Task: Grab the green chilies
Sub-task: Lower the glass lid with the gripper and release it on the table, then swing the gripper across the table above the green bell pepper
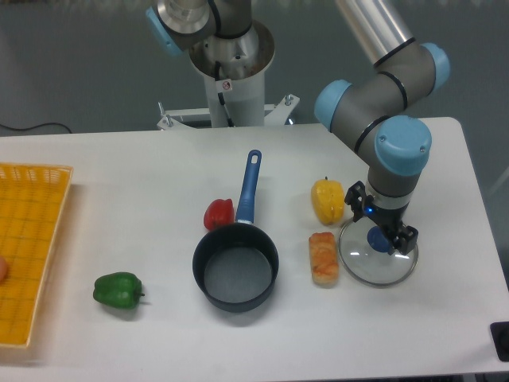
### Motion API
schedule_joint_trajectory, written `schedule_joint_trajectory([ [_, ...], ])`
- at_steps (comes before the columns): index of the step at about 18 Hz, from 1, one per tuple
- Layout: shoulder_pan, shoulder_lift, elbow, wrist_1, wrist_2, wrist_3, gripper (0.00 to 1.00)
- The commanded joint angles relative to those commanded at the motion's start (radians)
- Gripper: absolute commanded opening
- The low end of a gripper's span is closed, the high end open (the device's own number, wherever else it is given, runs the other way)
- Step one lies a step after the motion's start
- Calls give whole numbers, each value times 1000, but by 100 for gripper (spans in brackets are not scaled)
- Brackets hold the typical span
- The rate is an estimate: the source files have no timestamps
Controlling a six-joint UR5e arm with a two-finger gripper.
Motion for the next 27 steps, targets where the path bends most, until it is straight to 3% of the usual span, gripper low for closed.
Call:
schedule_joint_trajectory([
  [8, -5, 5, -3, 2, -54, -9, 100],
  [13, -2, 41, -21, 2, -71, -8, 100],
  [18, 14, 67, -51, 8, -259, -29, 100],
  [21, 0, 90, -55, 31, -261, -50, 100],
  [27, -126, 92, -40, 31, -265, -394, 100],
])
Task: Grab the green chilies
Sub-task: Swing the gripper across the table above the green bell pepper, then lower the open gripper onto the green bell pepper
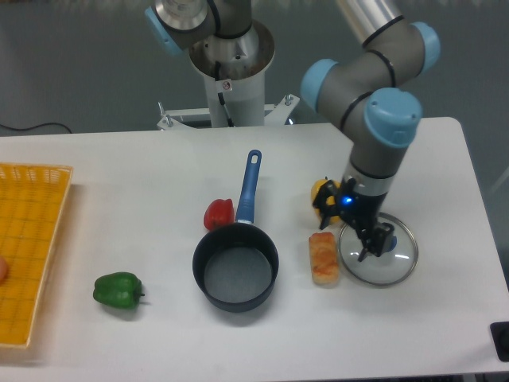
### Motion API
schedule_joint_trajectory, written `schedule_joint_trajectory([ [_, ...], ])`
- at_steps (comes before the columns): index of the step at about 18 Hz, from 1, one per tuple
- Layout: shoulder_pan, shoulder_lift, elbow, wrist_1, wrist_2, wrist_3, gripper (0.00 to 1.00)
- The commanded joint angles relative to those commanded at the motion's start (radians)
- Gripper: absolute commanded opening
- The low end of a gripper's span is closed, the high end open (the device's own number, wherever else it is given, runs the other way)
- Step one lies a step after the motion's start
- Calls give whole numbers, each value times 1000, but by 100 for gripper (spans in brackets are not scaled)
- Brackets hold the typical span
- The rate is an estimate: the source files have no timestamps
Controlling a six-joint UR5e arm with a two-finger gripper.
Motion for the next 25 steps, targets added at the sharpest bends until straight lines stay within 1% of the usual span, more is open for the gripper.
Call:
schedule_joint_trajectory([
  [1, -23, 0, 2, 0, 0, -63, 100],
  [3, -69, -5, 11, 0, 2, -259, 100],
  [4, -94, -5, 12, 0, 2, -327, 100],
  [5, -118, -3, 14, 0, 5, -350, 100],
  [6, -147, 0, 12, 3, 8, -344, 100],
  [9, -255, 2, 23, 3, 67, -339, 100],
  [11, -324, -3, 46, 2, 112, -304, 100],
  [13, -399, -3, 49, 0, 171, -184, 100],
  [15, -469, -6, 51, -2, 195, -155, 100],
  [16, -488, -8, 52, 2, 195, -149, 100],
  [17, -506, -12, 58, -2, 195, -114, 100],
  [18, -532, -23, 66, -9, 196, -62, 100],
  [20, -565, -47, 74, -12, 207, -2, 100],
  [22, -606, -73, 83, -12, 247, 53, 100],
  [25, -623, -109, 97, -12, 265, 84, 100],
])
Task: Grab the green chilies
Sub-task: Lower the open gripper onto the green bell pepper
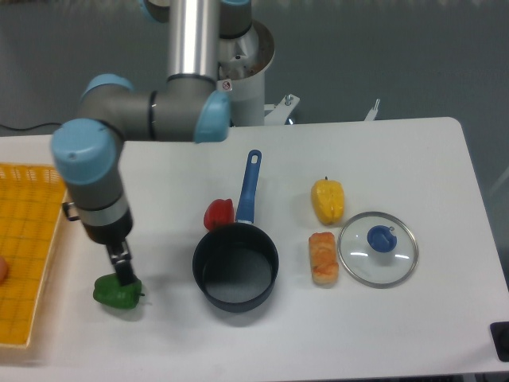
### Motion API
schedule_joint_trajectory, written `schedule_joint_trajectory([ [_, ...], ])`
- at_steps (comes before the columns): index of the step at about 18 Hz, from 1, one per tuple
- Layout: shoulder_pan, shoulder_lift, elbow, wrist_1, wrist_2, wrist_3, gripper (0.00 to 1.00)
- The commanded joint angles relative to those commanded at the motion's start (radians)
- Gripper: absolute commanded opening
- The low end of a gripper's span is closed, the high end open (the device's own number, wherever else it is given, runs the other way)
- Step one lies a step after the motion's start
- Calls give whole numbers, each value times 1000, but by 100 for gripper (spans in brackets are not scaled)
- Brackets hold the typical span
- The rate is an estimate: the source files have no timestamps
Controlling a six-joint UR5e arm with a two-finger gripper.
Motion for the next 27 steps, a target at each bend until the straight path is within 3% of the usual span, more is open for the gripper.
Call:
schedule_joint_trajectory([
  [12, -20, -81, 9, 14, 38, -21, 100],
  [16, -20, -97, 18, 41, 34, -29, 100],
  [27, -17, -143, 46, 43, 35, -31, 100],
])
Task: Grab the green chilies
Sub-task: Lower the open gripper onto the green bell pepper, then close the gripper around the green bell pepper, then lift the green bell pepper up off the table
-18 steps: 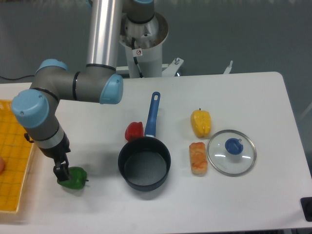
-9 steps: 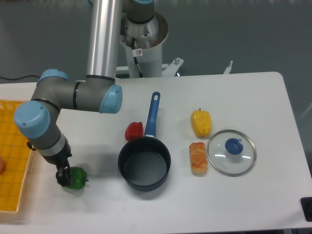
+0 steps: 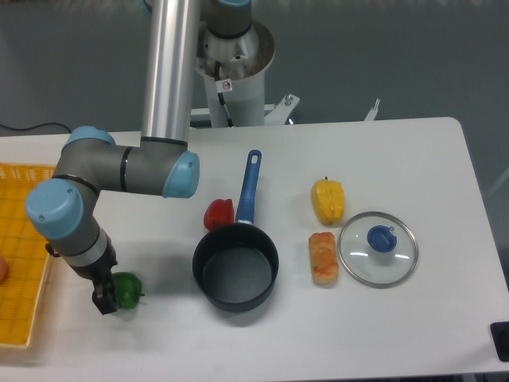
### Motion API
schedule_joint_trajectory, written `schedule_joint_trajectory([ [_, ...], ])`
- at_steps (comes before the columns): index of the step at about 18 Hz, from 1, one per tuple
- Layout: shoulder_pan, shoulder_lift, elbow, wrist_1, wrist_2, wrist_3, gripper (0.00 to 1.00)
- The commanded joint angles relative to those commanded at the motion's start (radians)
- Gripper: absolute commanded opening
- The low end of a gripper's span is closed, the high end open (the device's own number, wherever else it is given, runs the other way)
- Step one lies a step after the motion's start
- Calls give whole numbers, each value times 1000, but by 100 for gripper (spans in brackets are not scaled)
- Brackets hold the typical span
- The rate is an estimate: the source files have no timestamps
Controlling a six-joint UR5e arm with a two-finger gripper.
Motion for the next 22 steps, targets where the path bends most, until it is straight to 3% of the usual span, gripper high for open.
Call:
schedule_joint_trajectory([
  [15, 3, -14, -11, -2, 3, -12, 99],
  [17, 3, -14, -11, -2, 6, -20, 87],
  [18, 3, -14, -11, -3, 8, -40, 67],
  [21, 3, -9, -11, -5, 8, -67, 52],
  [22, 3, -6, -12, -6, 9, -67, 52],
])
